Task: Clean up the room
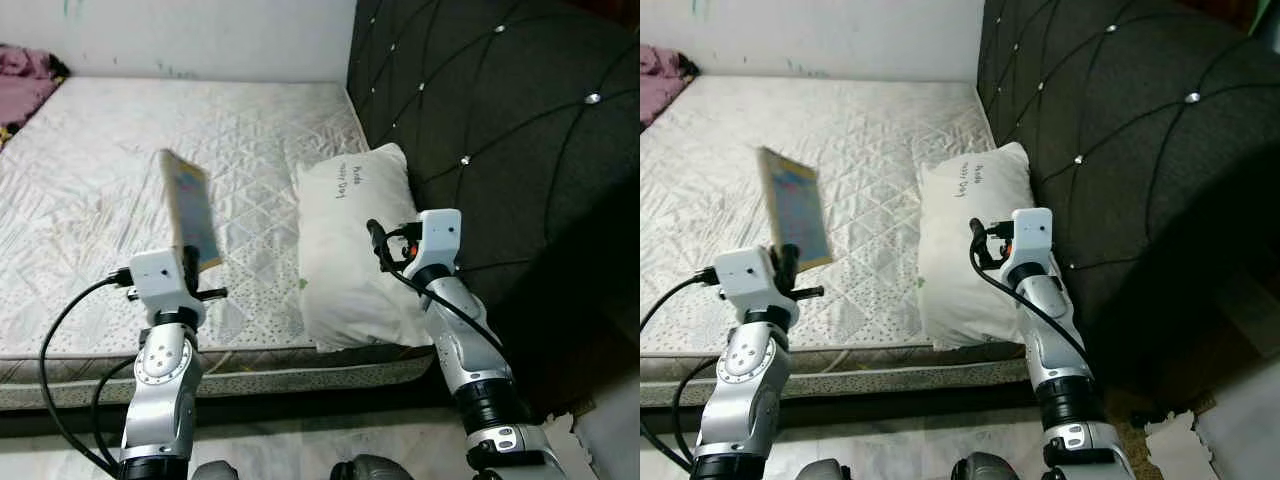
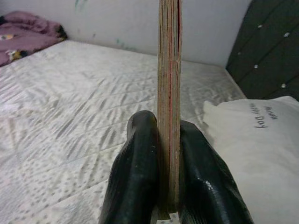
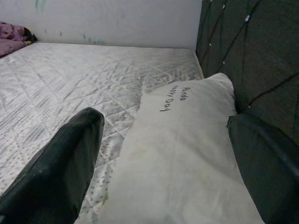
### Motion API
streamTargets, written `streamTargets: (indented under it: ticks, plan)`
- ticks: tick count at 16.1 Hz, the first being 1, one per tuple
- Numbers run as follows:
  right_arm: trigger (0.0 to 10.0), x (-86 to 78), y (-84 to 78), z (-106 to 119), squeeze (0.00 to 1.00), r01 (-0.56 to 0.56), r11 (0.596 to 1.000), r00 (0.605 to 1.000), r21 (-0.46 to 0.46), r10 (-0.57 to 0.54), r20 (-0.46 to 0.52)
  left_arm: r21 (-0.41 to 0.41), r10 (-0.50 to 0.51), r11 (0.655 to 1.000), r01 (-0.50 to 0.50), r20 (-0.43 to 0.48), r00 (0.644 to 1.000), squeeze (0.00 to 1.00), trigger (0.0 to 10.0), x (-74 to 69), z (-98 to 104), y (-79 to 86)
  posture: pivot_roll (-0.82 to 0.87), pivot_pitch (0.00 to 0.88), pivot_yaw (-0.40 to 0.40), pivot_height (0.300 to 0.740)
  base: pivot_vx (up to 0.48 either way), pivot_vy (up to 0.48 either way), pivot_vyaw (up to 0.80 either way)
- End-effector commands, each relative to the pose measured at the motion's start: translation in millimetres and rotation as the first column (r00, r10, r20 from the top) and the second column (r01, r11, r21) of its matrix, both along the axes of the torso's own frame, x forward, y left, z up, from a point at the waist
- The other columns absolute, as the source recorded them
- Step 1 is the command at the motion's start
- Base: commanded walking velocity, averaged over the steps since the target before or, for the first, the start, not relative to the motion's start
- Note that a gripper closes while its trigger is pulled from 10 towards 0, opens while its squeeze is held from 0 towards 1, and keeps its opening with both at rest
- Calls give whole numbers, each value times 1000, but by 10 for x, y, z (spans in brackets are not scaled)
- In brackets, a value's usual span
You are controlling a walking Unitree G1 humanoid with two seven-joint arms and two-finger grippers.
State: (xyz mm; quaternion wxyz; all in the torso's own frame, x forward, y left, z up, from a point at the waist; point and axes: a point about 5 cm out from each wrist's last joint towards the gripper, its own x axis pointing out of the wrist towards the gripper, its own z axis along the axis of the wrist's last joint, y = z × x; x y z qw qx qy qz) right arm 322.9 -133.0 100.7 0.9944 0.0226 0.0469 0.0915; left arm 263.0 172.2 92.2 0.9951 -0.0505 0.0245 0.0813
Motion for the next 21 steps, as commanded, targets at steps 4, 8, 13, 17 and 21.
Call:
streamTargets:
  ticks: [4,8,13,17,21]
  plan:
    - [10000,12,8,52,0,-9,1000,1000,3,9,10,-28,-58,998,60,73,996,0,10000,-2,115,-41,-80,0,-52,740,0,0,0]
    - [10000,16,7,57,0,-9,1000,1000,-2,9,13,-34,-68,997,71,84,994,0,10000,7,137,-27,-81,0,-51,740,0,0,0]
    - [10000,10,15,59,0,-15,1000,1000,-12,15,17,-36,-102,994,106,107,989,0,10000,5,170,-62,-82,0,-47,740,157,0,0]
    - [10000,11,11,65,0,-17,1000,1000,-18,17,22,-40,-114,992,119,110,987,0,10000,10,177,-75,-84,0,-45,740,302,0,0]
    - [10000,14,8,67,0,-18,1000,1000,-18,18,23,-41,-115,992,121,110,987,0,10000,15,179,-79,-84,0,-47,740,315,0,0]
